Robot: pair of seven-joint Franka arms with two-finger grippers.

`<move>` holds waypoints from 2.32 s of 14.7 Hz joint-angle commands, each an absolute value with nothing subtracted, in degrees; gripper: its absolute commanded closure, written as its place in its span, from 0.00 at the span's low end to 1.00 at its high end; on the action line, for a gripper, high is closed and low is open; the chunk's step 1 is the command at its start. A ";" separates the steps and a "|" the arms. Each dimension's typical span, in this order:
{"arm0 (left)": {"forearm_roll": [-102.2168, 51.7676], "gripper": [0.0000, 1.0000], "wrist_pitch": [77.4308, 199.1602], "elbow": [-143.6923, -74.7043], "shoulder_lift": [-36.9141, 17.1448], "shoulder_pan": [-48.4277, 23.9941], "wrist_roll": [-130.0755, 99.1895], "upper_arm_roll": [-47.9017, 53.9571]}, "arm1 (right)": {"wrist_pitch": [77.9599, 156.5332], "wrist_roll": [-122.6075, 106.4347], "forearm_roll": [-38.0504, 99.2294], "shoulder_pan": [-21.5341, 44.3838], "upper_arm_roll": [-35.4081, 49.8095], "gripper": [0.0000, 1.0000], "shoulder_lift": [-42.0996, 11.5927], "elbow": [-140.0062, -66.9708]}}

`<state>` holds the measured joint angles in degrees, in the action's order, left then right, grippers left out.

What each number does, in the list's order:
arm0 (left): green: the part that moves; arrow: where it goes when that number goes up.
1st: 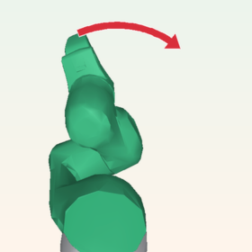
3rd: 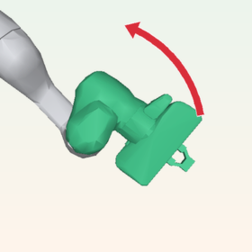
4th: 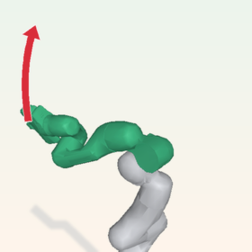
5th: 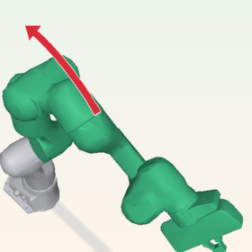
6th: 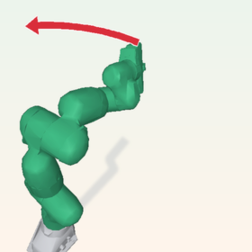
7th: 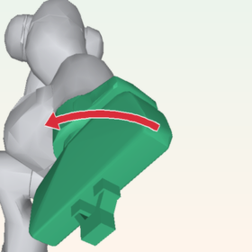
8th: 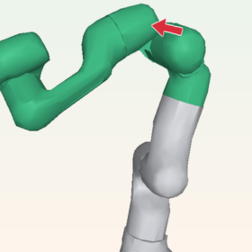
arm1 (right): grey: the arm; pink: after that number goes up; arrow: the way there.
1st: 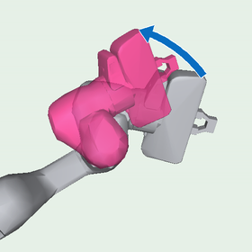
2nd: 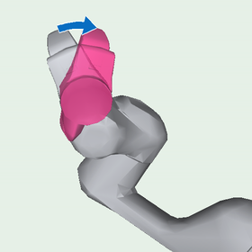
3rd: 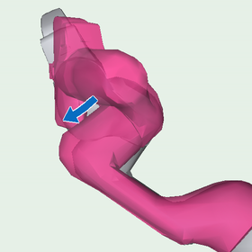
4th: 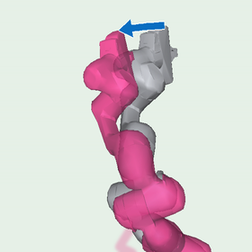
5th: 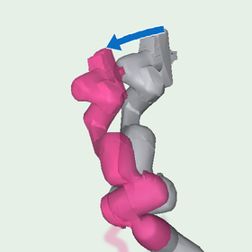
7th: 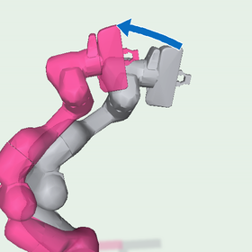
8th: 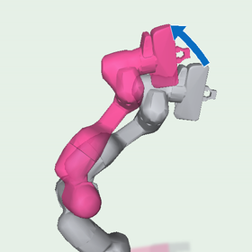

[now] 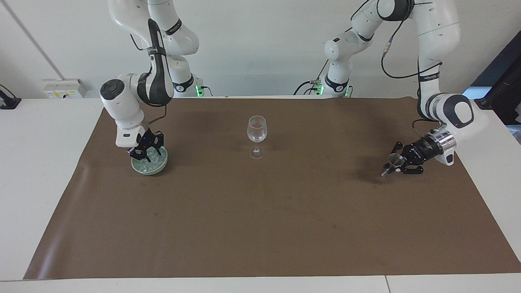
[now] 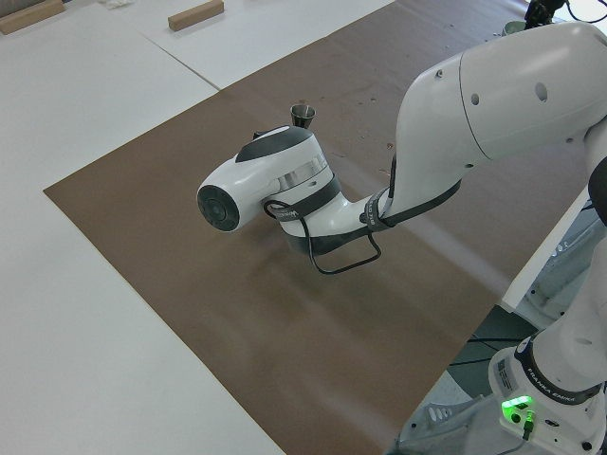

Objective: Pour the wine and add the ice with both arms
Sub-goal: 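Carry the silver cup back to its spot and open the left gripper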

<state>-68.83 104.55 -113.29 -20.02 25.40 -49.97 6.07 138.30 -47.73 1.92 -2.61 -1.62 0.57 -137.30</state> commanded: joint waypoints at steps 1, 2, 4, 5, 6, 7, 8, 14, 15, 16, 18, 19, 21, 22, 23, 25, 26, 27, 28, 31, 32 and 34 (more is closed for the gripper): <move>-70.57 1.00 101.96 -110.49 -24.41 27.85 -46.52 6.77 | 139.31 -49.39 2.81 -3.43 -1.23 0.57 2.46 -139.48; -70.58 1.00 101.00 -109.09 -26.09 28.12 -45.71 6.77 | 139.31 -49.39 2.81 -3.43 -1.23 0.59 2.46 -139.57; -70.49 1.00 99.59 -107.23 -27.85 29.17 -45.62 6.68 | 139.31 -49.48 2.81 -3.51 -1.23 0.64 2.46 -139.57; -70.40 1.00 98.45 -106.53 -28.99 30.75 -45.62 6.68 | 139.39 -49.40 2.81 -3.52 -1.23 0.67 2.46 -139.57; -70.31 1.00 97.48 -106.09 -30.13 31.54 -45.53 6.68 | 139.31 -49.39 2.81 -3.43 -1.23 0.68 2.46 -139.57; -70.23 1.00 97.21 -106.08 -30.32 32.25 -45.18 6.68 | 139.31 -49.39 2.81 -3.43 -1.23 0.69 2.46 -139.48; -70.22 1.00 97.03 -106.43 -30.32 32.60 -44.48 6.68 | 139.39 -49.39 2.81 -3.43 -1.23 0.69 2.46 -139.48; -70.14 1.00 97.29 -110.21 -29.36 34.71 -43.33 6.42 | 139.39 -49.13 2.81 -3.34 -1.23 0.69 2.46 -139.48; -70.14 1.00 97.29 -110.74 -29.18 34.80 -42.46 6.42 | 139.39 -48.96 2.81 -3.25 -1.23 0.69 2.46 -139.57; -70.14 1.00 97.12 -110.92 -29.01 34.89 -40.97 6.42 | 139.48 -48.78 2.81 -3.16 -1.23 0.69 2.46 -139.57; -70.14 1.00 97.03 -111.36 -28.92 34.98 -39.73 6.42 | 140.36 -48.78 2.81 -2.99 -1.23 0.69 2.46 -139.57; -70.14 0.38 96.86 -111.44 -28.83 34.98 -39.73 6.42 | 140.54 -48.69 2.81 -2.90 -1.23 0.69 2.37 -139.57; -68.57 0.00 96.07 -111.18 -28.83 35.51 -37.19 6.33 | 140.54 -48.60 2.81 -2.73 -1.23 0.69 2.37 -139.57; -66.47 0.00 94.76 -110.92 -28.83 36.03 -34.92 6.33 | 140.54 -48.60 2.81 -2.72 -1.23 0.69 2.46 -139.57; -64.53 0.00 94.05 -110.57 -28.74 36.91 -32.28 6.33 | 140.54 -48.60 2.81 -2.72 -1.23 0.69 2.46 -139.57; -60.06 0.00 94.13 -108.91 -27.95 37.18 -30.68 6.24 | 140.54 -48.60 2.81 -2.72 -1.23 0.69 2.46 -139.57; -56.29 0.00 94.30 -106.98 -27.86 37.00 -30.50 6.33 | 140.54 -48.60 2.81 -2.64 -1.14 0.69 2.46 -139.66; -52.33 0.00 94.74 -104.96 -27.95 36.91 -30.15 6.33 | 140.54 -48.60 2.81 -2.64 -1.14 0.69 2.46 -139.66; -50.21 0.00 94.83 -103.55 -27.95 36.91 -30.15 6.33 | 140.54 -48.60 2.81 -2.64 -1.14 0.69 2.46 -139.66; -43.01 0.00 93.96 -98.02 -27.77 36.83 -30.15 6.42 | 140.54 -48.60 2.81 -2.64 -1.14 0.69 2.46 -139.92; -40.37 0.00 93.17 -96.08 -27.08 36.13 -30.23 6.42 | 140.54 -48.60 2.81 -2.46 -1.14 0.69 2.55 -140.01; -34.75 0.00 91.41 -92.22 -25.06 34.03 -30.41 6.77 | 140.54 -48.69 2.81 -2.46 -1.14 0.69 2.55 -140.27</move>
<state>-40.22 93.72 -96.10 -27.07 36.30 -30.31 6.74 139.50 -47.73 1.92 -2.42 -1.35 1.09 -138.40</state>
